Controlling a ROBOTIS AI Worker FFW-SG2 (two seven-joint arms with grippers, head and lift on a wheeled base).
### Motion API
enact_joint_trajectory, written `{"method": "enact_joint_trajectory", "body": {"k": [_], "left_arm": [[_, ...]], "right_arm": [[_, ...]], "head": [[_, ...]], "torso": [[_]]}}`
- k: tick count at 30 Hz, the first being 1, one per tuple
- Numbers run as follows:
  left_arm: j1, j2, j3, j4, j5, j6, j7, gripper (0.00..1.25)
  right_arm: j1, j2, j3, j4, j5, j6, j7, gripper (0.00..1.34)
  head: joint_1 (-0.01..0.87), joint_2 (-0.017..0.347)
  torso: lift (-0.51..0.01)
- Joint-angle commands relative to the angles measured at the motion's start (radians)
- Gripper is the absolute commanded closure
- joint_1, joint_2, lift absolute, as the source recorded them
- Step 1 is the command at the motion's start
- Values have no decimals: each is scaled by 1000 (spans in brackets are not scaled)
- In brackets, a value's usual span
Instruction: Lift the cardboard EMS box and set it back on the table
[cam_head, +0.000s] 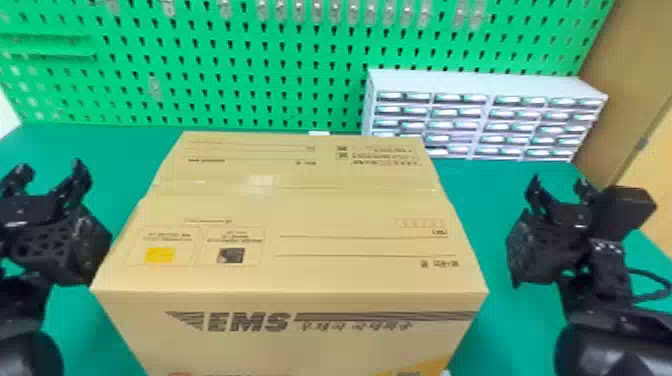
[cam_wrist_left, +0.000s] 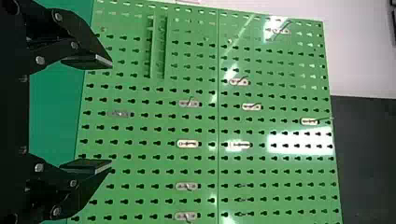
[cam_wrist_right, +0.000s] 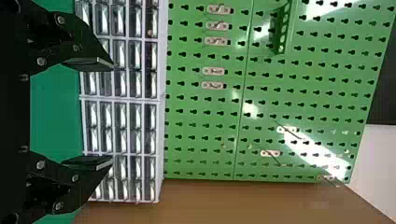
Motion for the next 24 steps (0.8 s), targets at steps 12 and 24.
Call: {"method": "enact_joint_trajectory", "body": {"k": [12, 24], "left_arm": [[-2, 0, -3, 0, -1, 0, 0, 493], [0, 0, -3, 0, -1, 0, 0, 493]], "right_arm": [[-2, 2, 0, 0, 5, 0, 0, 544], [0, 5, -5, 0, 6, -2, 0, 544]], "head": [[678, -14], [678, -14]], "torso": [[-92], [-92]]}}
